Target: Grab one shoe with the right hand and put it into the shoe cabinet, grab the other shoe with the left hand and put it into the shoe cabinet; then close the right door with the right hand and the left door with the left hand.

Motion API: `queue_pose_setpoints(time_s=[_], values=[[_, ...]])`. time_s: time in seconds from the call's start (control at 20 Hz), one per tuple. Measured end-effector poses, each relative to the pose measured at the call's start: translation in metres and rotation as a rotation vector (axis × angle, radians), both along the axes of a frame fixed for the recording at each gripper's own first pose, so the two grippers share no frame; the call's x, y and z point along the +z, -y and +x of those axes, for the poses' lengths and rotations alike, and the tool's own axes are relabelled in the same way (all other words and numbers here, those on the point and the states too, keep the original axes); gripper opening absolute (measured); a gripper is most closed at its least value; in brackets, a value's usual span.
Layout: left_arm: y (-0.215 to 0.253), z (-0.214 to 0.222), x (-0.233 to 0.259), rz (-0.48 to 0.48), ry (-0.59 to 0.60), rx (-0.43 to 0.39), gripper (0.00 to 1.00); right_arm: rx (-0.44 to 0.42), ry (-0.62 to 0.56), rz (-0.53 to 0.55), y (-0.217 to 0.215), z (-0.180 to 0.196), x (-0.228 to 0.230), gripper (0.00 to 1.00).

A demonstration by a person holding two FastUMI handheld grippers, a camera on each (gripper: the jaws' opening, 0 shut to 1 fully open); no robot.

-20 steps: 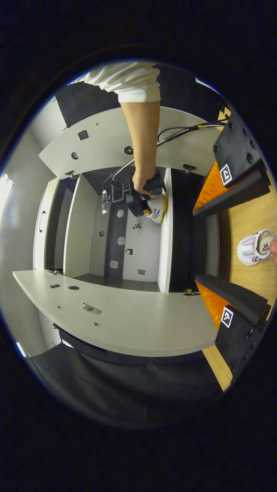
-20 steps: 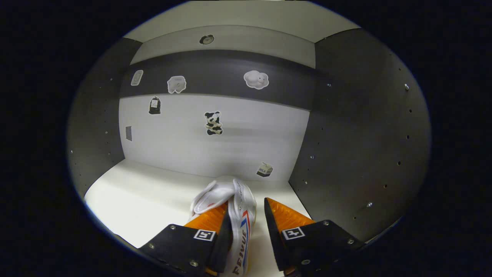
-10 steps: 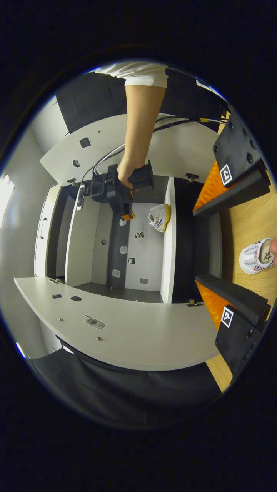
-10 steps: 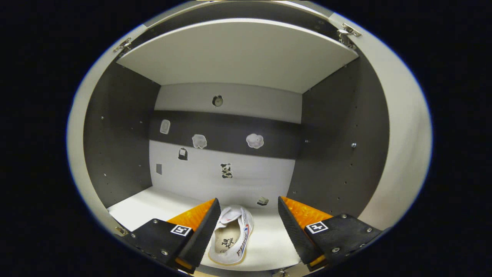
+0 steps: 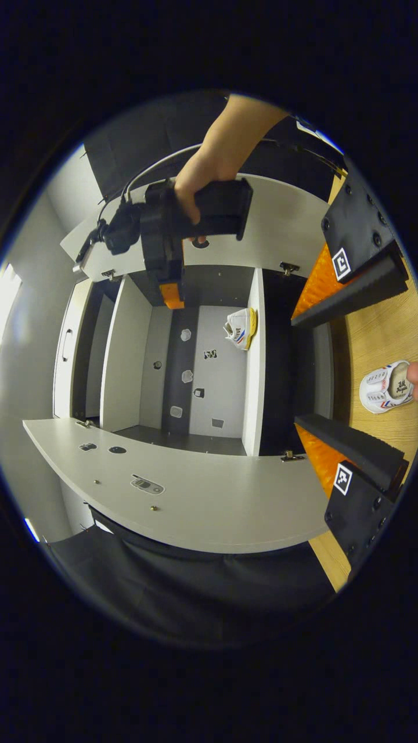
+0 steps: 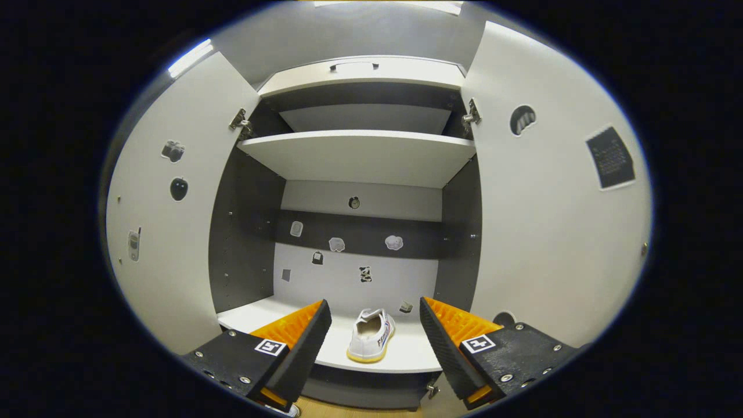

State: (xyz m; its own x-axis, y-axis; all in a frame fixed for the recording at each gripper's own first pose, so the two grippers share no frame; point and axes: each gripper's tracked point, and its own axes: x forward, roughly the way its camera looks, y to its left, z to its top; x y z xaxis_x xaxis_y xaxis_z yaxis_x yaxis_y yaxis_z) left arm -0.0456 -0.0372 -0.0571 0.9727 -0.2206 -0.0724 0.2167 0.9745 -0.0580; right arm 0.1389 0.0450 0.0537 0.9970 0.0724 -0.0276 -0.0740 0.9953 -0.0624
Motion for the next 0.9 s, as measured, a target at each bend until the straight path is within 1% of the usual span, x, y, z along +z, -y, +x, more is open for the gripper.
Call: queue_pose_setpoints(time_s=[0.15,0.25,0.3,0.4,0.55,0.65,0.75,0.85,0.9], values=[[-0.006,0.0,0.001,0.016,0.003,0.014,0.98,0.007,0.021,0.008,0.001,-0.05,-0.026,0.94],[-0.007,-0.001,-0.003,0.023,-0.009,0.019,0.99,-0.001,0.015,-0.014,0.005,-0.08,-0.045,0.94],[-0.007,-0.002,-0.006,0.025,-0.014,0.023,0.98,-0.018,0.001,-0.017,0.01,-0.095,-0.056,0.94],[-0.007,-0.002,-0.008,0.033,-0.024,0.03,0.98,-0.035,-0.037,0.02,0.016,-0.125,-0.076,0.94],[-0.009,-0.002,-0.01,0.05,-0.04,0.038,0.98,-0.069,-0.045,0.037,0.037,-0.149,-0.087,0.94],[-0.012,0.003,-0.008,0.039,-0.058,0.049,0.99,-0.088,-0.026,0.031,0.049,-0.155,-0.085,0.94],[-0.009,0.006,-0.032,0.048,-0.14,0.017,0.98,-0.11,-0.014,0.021,0.06,-0.161,-0.084,0.94],[-0.012,0.007,-0.075,0.072,-0.258,-0.004,0.99,-0.123,-0.019,0.029,0.066,-0.164,-0.086,0.94],[-0.012,0.005,-0.099,0.073,-0.327,-0.02,0.98,-0.125,-0.017,0.042,0.067,-0.166,-0.085,0.94]])
